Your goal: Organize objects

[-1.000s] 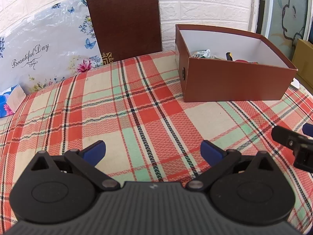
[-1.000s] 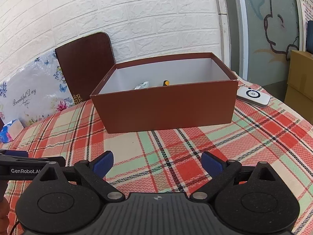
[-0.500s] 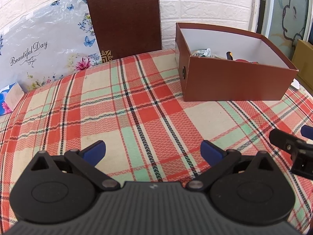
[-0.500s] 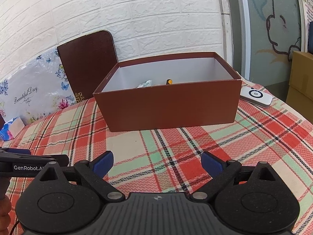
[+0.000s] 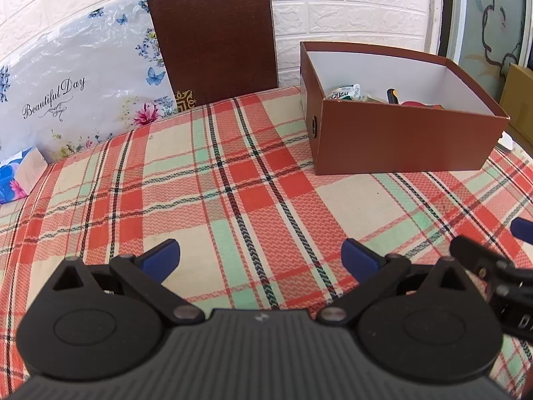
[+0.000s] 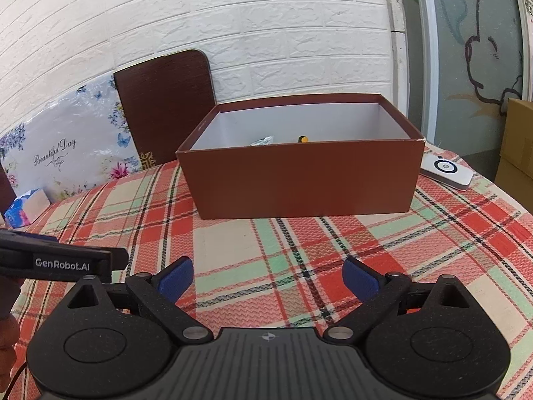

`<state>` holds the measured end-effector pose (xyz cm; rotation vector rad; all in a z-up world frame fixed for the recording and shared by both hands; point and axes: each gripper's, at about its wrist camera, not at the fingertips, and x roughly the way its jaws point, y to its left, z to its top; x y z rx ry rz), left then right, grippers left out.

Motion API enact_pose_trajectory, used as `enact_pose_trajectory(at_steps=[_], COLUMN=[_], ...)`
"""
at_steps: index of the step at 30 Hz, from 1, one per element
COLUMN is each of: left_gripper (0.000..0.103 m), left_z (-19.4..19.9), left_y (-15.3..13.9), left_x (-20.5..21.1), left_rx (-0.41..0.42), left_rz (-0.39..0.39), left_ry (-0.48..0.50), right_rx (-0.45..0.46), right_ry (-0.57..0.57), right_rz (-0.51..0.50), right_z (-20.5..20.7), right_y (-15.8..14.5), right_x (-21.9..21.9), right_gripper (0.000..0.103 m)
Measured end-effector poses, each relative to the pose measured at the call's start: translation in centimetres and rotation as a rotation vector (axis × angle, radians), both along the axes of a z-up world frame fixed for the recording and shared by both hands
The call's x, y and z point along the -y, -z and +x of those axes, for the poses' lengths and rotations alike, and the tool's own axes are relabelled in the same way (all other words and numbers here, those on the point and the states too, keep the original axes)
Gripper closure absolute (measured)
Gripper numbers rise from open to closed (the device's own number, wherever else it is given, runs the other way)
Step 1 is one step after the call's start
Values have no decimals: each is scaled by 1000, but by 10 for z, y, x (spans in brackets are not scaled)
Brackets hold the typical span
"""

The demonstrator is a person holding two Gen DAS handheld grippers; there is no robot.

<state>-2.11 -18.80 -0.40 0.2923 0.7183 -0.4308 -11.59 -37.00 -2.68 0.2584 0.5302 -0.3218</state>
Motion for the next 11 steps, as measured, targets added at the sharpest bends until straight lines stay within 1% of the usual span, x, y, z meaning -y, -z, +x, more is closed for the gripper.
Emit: enact_pose_trajectory(at_steps=[4,9,11], left_gripper=[0,0,0], left_z=[-1,-8,-11], left_y=[-1,-6,-8], left_x=[3,7,10], left_rx=[-19,-7,12], left_rz=[-6,-23,-24], left_ry=[12,38,39], right_rx=[6,13,17], right_ry=[-11,-13,-12], right_rz=[6,19,30], right_z=[-2,-5,-6], right_y=[1,2,3], right_x=[1,3,4], right_gripper=[6,6,6])
